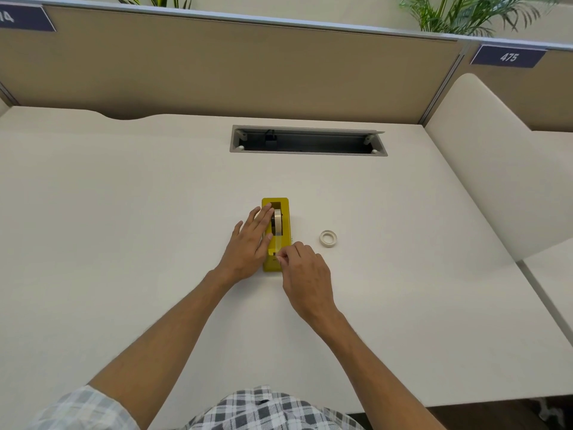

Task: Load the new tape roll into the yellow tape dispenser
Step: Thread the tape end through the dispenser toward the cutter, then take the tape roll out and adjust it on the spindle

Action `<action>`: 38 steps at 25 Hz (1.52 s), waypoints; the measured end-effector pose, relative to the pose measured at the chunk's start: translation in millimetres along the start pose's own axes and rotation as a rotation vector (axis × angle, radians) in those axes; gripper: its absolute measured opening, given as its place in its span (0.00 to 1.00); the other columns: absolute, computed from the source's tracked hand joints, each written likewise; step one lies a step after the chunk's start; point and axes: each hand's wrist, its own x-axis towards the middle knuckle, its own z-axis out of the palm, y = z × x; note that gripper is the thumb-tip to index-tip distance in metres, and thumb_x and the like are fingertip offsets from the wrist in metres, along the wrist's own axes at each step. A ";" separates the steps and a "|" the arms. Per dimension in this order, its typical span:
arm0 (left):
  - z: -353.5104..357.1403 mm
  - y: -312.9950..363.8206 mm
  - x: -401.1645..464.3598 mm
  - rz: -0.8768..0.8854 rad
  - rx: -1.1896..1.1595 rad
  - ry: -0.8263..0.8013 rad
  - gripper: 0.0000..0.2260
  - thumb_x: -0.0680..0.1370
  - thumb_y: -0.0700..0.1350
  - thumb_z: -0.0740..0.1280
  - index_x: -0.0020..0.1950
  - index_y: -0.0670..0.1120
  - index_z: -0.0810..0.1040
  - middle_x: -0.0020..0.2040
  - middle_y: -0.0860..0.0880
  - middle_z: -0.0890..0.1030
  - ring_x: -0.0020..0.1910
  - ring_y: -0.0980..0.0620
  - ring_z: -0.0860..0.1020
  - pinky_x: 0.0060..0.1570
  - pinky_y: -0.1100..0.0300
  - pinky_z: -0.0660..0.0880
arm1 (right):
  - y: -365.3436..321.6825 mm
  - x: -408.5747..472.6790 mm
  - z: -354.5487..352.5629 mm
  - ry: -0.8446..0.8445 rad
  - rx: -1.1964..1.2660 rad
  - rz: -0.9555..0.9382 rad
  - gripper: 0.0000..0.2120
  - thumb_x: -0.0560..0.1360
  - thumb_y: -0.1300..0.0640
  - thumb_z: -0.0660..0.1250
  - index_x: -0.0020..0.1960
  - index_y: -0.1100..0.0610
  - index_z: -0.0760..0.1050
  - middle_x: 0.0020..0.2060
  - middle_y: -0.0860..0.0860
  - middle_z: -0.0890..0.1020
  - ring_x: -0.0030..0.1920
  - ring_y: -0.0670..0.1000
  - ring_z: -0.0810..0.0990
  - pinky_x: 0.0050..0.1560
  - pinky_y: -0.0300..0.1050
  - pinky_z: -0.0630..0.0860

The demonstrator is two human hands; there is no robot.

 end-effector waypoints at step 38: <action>11.8 9.4 -49.9 0.004 -0.103 0.268 0.15 0.77 0.52 0.67 0.57 0.43 0.81 0.55 0.45 0.80 0.54 0.49 0.78 0.48 0.62 0.76 | 17.8 -22.7 35.3 0.249 0.024 -0.142 0.05 0.73 0.59 0.73 0.47 0.60 0.82 0.39 0.54 0.84 0.37 0.52 0.80 0.33 0.46 0.78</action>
